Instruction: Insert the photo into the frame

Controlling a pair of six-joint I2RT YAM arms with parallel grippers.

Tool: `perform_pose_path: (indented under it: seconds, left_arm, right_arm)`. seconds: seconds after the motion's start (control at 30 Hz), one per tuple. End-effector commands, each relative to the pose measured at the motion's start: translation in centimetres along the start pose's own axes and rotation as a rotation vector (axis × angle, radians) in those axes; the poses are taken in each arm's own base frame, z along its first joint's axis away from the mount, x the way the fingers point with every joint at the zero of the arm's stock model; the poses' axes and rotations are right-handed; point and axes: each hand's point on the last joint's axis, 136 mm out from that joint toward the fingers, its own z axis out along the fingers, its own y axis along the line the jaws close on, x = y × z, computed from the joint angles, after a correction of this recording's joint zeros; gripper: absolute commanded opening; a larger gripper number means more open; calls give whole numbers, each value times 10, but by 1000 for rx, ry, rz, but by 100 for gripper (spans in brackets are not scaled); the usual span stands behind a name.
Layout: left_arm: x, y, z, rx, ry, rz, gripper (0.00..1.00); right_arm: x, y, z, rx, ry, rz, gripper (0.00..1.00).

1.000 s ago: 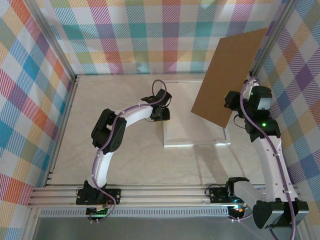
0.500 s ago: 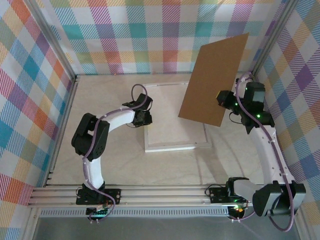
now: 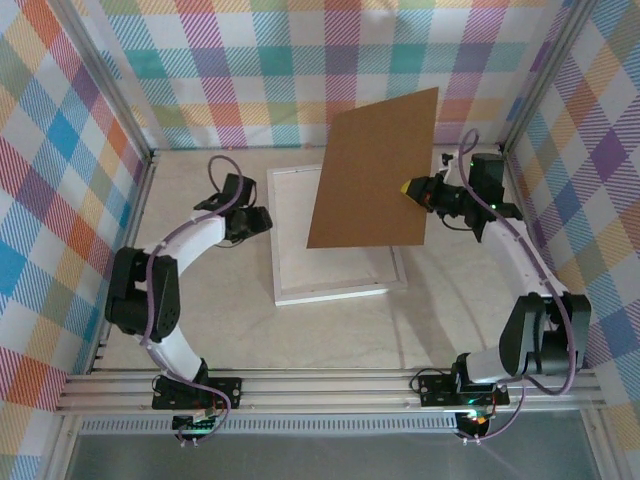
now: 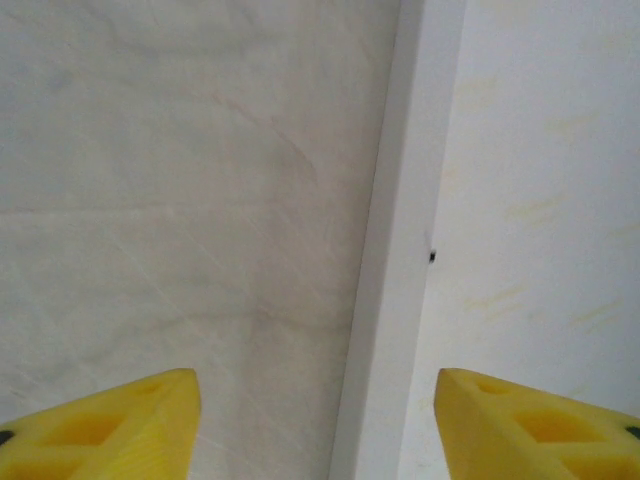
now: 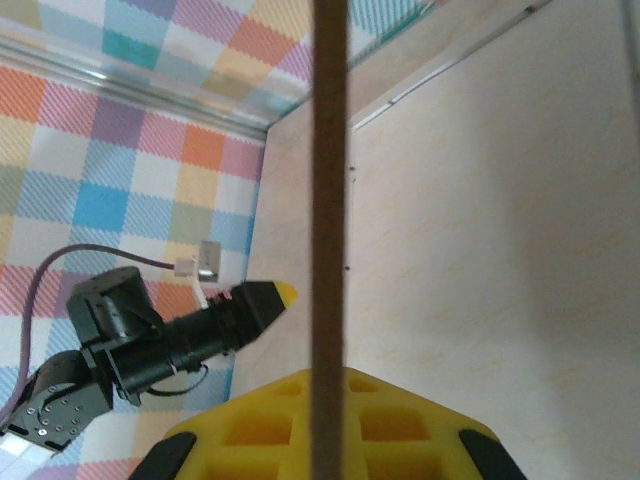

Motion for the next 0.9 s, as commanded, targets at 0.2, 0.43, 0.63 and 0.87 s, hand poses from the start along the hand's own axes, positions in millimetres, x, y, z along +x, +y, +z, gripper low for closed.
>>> perform_pose_path:
  seconds: [0.2,0.43,0.63,0.87]
  left_arm:
    - [0,21,0,137,30,-191,100]
    - [11,25,12,158,34,-243,100]
    - [14,22,17,178,52,-244,100]
    - [17,19,22,188,73,-244,100]
  right_arm:
    - [21,40,51,-230,197,-86,0]
    - [30,17,75,-228,268,-57,0]
    - [36,-9,88,-189,290,-36,0]
    - [43,-21,96,-192,329,-22,0]
